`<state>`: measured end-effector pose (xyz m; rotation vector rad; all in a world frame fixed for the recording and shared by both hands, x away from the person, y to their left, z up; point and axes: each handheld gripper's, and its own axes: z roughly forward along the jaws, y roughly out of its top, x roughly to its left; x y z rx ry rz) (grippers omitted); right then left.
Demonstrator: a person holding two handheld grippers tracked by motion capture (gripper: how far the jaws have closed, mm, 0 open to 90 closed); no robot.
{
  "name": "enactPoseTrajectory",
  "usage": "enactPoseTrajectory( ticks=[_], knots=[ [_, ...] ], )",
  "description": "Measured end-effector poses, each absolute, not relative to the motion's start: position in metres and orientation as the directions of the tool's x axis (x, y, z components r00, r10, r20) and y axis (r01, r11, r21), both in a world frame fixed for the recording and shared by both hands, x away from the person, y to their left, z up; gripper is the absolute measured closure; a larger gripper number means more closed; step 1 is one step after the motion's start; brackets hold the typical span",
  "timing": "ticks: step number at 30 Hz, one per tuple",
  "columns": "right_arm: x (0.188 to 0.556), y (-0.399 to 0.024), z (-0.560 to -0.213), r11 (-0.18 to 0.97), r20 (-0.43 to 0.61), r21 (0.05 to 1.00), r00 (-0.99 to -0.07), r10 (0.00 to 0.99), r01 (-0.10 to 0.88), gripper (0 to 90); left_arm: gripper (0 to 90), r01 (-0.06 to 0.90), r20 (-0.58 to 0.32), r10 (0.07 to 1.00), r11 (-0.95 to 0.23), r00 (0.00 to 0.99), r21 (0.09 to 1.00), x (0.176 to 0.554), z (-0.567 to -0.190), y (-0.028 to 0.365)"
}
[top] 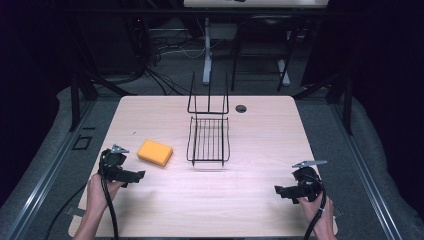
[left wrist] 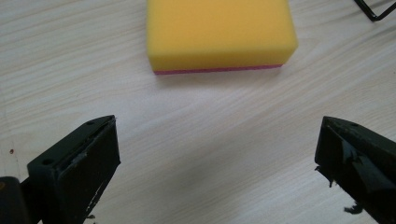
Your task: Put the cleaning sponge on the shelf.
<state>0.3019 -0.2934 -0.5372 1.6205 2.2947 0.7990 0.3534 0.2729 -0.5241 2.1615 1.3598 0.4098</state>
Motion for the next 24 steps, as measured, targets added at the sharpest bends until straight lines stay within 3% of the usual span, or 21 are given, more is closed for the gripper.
enactPoseTrajectory(
  ticks=[17,18,24],
  knots=[
    [0.304,-0.287,-0.538,0.257,0.123,0.554,-0.383,0.916,0.792,3.7,0.1,0.736,-0.018,0.896,-0.352,0.443,0.579,0.356,-0.517,0.264],
    [0.304,-0.289,-0.536,0.288,0.089,0.532,-0.391,0.916,0.796,3.2,0.1,0.736,-0.022,0.899,-0.344,0.437,0.583,0.356,-0.516,0.263],
    [0.3,-0.29,-0.534,0.252,0.106,0.582,-0.38,0.919,0.773,2.8,0.0,0.731,-0.021,0.894,-0.353,0.448,0.584,0.364,-0.507,0.253]
  ],
)
